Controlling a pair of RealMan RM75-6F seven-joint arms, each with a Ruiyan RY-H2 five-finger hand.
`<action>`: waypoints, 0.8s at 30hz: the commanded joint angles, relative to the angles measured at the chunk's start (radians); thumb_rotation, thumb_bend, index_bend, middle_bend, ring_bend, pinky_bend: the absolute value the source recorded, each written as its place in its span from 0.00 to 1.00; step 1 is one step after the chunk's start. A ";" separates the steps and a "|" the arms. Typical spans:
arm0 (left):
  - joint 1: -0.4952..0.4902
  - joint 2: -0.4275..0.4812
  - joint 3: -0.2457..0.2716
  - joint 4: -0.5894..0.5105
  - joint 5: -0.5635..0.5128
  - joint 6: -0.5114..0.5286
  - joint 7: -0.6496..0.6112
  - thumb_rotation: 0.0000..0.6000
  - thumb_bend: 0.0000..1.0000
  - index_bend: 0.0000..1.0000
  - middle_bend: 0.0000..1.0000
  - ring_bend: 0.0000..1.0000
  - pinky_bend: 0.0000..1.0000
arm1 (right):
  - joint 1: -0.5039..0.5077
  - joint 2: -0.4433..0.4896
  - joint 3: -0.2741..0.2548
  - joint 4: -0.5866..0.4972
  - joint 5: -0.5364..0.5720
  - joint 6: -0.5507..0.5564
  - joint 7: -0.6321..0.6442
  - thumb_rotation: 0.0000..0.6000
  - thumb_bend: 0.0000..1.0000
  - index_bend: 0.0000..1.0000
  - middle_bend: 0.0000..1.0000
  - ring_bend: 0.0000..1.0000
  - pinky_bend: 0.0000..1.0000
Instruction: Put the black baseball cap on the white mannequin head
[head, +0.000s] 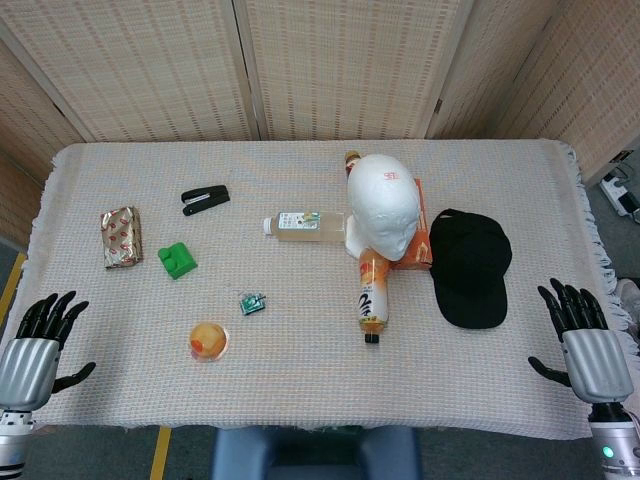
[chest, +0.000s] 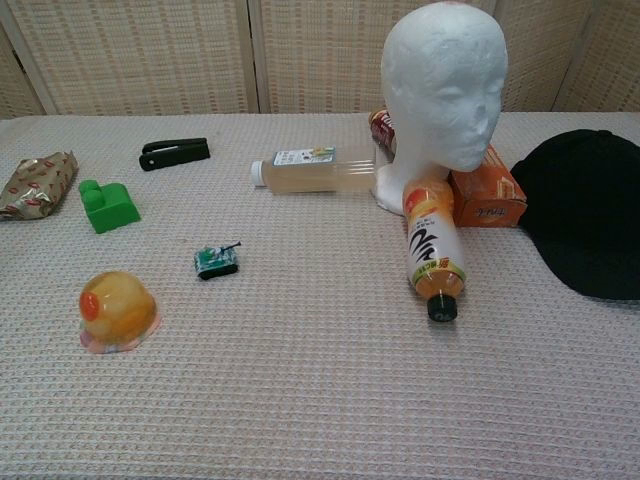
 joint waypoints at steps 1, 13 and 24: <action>-0.004 -0.004 0.001 0.001 0.001 -0.005 0.006 1.00 0.14 0.18 0.10 0.01 0.14 | -0.003 0.002 0.002 0.001 0.004 0.004 0.002 1.00 0.04 0.00 0.00 0.00 0.00; -0.026 -0.003 0.007 -0.011 0.003 -0.046 -0.020 1.00 0.14 0.18 0.10 0.01 0.14 | -0.019 -0.101 0.027 0.125 -0.034 0.105 -0.036 1.00 0.04 0.07 0.65 0.67 0.83; -0.027 0.008 0.016 -0.026 0.010 -0.049 -0.046 1.00 0.14 0.18 0.10 0.01 0.14 | -0.003 -0.412 0.018 0.602 -0.056 0.116 0.146 1.00 0.06 0.59 1.00 1.00 1.00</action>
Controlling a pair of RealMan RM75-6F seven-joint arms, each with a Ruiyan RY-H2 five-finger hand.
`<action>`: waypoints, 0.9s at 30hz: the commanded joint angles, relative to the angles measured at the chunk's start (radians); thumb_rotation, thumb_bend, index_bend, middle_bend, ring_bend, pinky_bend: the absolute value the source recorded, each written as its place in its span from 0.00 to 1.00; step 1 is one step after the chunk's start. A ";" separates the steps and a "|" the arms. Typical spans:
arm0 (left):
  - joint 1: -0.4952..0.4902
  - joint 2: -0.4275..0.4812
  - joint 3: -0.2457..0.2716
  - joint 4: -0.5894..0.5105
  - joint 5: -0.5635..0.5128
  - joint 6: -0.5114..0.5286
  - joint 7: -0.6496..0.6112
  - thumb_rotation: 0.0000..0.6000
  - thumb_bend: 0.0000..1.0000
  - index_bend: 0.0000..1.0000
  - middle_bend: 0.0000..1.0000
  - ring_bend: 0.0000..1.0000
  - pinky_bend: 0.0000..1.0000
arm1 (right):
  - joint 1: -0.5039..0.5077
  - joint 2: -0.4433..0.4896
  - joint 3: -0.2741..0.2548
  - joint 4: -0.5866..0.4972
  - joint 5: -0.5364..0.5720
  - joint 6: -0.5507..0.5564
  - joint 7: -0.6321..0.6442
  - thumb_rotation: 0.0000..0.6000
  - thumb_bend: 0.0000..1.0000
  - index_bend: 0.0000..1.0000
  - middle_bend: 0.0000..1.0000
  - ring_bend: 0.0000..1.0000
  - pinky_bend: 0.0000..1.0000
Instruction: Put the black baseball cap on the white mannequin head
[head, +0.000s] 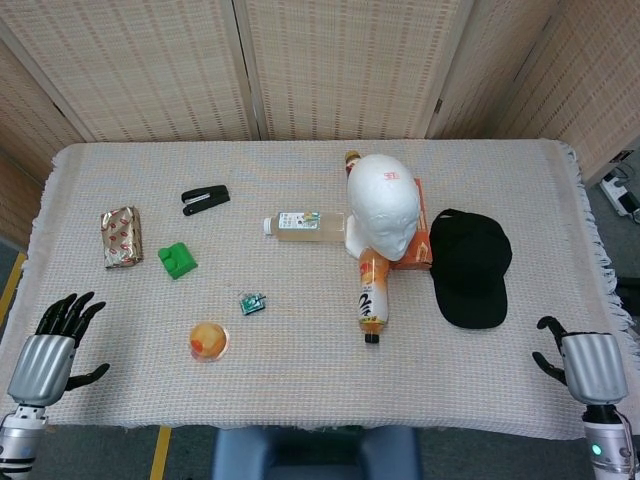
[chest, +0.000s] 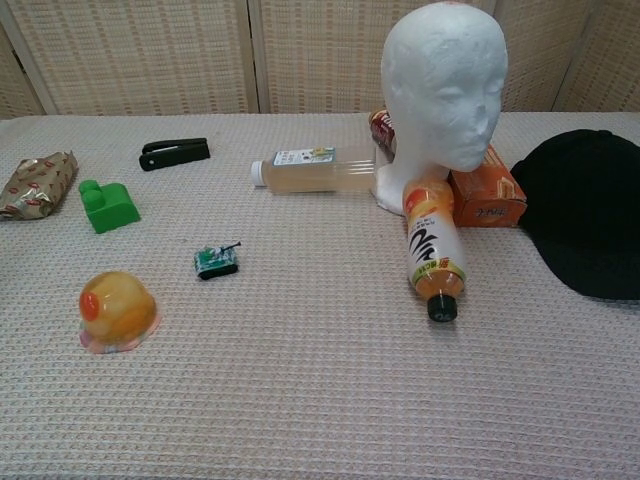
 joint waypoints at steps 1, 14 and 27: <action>0.002 0.004 0.004 -0.003 0.007 0.005 -0.008 1.00 0.14 0.18 0.10 0.01 0.14 | 0.009 -0.166 0.004 0.219 0.008 -0.002 0.116 1.00 0.06 0.60 1.00 1.00 1.00; 0.008 0.021 0.005 -0.007 0.017 0.028 -0.066 1.00 0.14 0.18 0.10 0.01 0.14 | 0.034 -0.479 0.075 0.675 0.119 -0.067 0.308 1.00 0.08 0.57 1.00 1.00 1.00; 0.008 0.027 0.005 -0.006 0.020 0.032 -0.090 1.00 0.14 0.18 0.10 0.01 0.14 | 0.114 -0.615 0.130 0.859 0.170 -0.123 0.386 1.00 0.13 0.54 1.00 1.00 1.00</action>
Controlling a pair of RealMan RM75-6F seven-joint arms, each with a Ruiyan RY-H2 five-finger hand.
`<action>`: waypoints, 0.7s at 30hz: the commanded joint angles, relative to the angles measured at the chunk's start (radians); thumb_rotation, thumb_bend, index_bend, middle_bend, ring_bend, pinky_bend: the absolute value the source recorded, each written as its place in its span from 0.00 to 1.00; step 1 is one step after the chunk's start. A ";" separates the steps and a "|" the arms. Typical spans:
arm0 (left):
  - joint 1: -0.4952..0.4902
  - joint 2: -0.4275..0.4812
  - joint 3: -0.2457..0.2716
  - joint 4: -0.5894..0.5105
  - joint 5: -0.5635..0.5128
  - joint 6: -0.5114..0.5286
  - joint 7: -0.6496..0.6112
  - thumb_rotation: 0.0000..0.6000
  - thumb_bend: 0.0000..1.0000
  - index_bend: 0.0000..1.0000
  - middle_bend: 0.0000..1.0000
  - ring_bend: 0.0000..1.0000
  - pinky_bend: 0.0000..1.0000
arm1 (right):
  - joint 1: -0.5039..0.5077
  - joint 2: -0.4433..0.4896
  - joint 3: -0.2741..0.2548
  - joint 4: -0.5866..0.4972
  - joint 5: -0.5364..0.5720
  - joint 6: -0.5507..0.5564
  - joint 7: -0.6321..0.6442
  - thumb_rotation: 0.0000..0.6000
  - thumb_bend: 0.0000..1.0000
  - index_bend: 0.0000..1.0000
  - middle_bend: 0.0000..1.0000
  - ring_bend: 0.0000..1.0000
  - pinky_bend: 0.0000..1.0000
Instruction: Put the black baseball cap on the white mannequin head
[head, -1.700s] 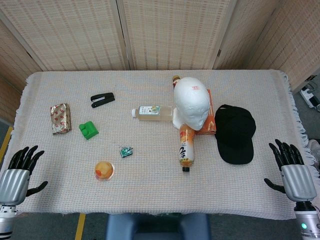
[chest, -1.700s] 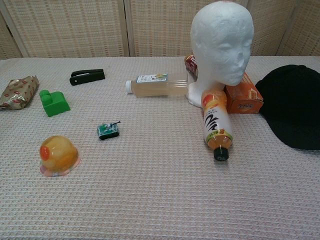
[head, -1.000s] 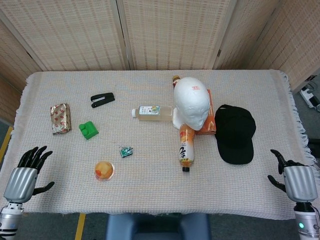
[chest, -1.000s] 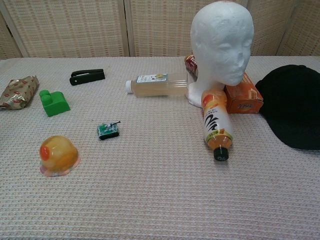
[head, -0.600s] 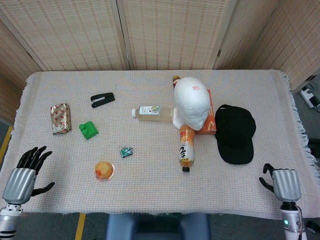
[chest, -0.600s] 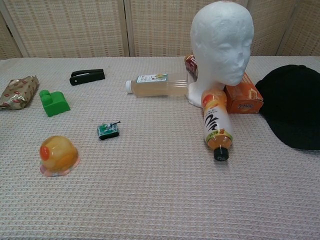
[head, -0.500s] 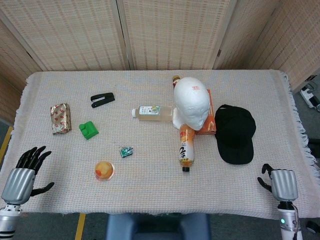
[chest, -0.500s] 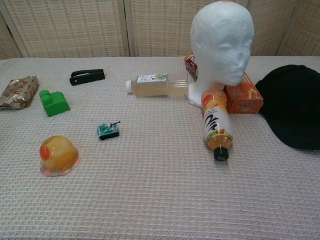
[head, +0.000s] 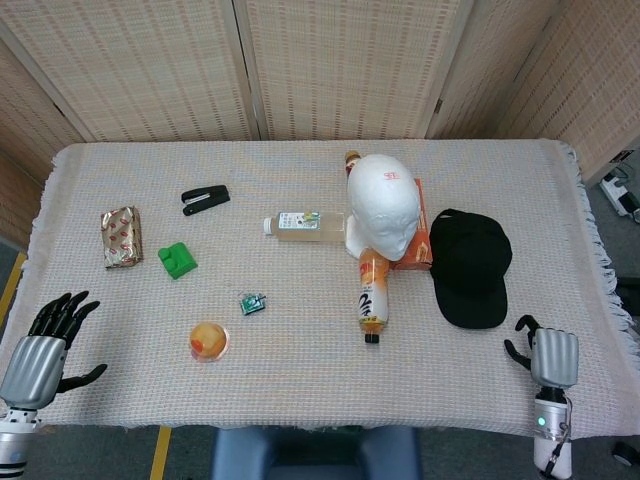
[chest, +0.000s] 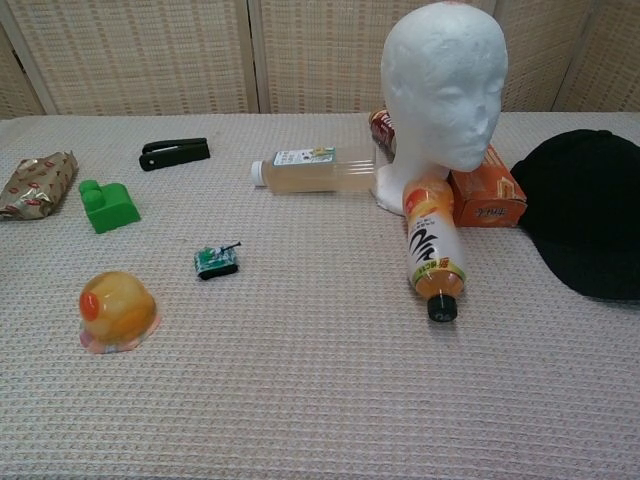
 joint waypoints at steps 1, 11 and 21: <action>0.000 0.002 0.001 0.000 0.000 0.000 -0.002 1.00 0.14 0.18 0.10 0.01 0.14 | 0.016 -0.020 0.006 0.021 0.006 -0.014 0.015 1.00 0.13 0.54 1.00 1.00 1.00; 0.000 0.003 0.000 0.000 -0.004 -0.002 0.002 1.00 0.14 0.18 0.10 0.01 0.14 | 0.047 -0.070 0.006 0.072 0.014 -0.050 0.031 1.00 0.13 0.52 1.00 1.00 1.00; 0.003 0.007 -0.004 -0.002 -0.012 0.001 0.000 1.00 0.14 0.18 0.10 0.01 0.14 | 0.082 -0.125 0.017 0.122 0.029 -0.079 0.051 1.00 0.15 0.52 1.00 1.00 1.00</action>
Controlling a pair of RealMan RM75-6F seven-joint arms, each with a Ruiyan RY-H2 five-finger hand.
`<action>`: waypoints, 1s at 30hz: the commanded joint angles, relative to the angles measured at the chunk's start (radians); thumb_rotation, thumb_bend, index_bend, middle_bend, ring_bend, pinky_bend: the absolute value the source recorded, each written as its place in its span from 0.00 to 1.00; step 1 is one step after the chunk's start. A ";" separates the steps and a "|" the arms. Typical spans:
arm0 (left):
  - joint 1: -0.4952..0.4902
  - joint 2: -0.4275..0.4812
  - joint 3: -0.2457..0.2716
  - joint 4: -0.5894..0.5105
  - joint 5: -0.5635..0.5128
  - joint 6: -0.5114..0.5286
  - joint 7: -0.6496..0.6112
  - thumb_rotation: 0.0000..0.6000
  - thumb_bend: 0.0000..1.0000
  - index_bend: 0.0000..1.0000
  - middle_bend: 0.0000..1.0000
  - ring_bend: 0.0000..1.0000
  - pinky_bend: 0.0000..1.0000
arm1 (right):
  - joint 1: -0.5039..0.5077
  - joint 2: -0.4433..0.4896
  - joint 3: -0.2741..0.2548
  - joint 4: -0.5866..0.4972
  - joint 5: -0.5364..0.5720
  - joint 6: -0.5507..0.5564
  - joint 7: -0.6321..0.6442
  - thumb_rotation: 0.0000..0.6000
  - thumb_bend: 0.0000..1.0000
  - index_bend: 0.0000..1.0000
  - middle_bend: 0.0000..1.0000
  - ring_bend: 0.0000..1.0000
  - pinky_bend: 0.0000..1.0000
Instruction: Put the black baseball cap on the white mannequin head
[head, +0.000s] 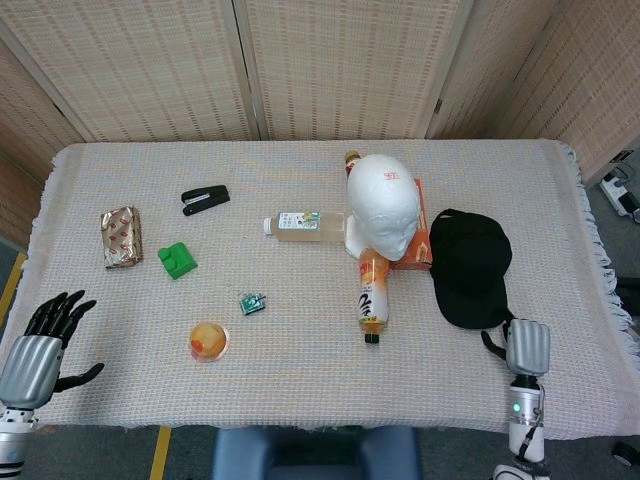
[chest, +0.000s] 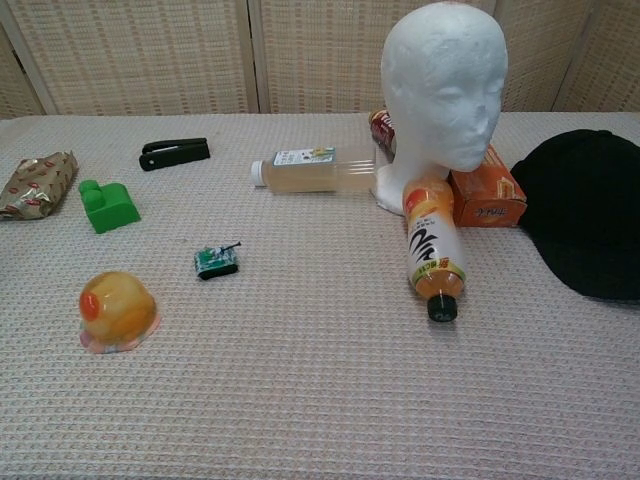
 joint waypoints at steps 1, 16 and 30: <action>0.001 0.000 -0.002 0.000 -0.001 0.002 -0.001 1.00 0.14 0.18 0.10 0.01 0.14 | 0.010 -0.010 0.004 0.008 0.004 -0.004 0.005 1.00 0.15 0.52 1.00 1.00 1.00; 0.003 -0.001 -0.010 0.009 -0.015 0.004 -0.004 1.00 0.14 0.18 0.10 0.01 0.14 | 0.086 -0.042 0.034 0.045 0.034 -0.052 0.006 1.00 0.16 0.52 1.00 1.00 1.00; 0.007 -0.006 -0.019 0.015 -0.020 0.020 -0.005 1.00 0.14 0.18 0.11 0.02 0.14 | 0.130 -0.021 0.047 0.045 0.044 -0.060 0.036 1.00 0.41 0.52 1.00 1.00 1.00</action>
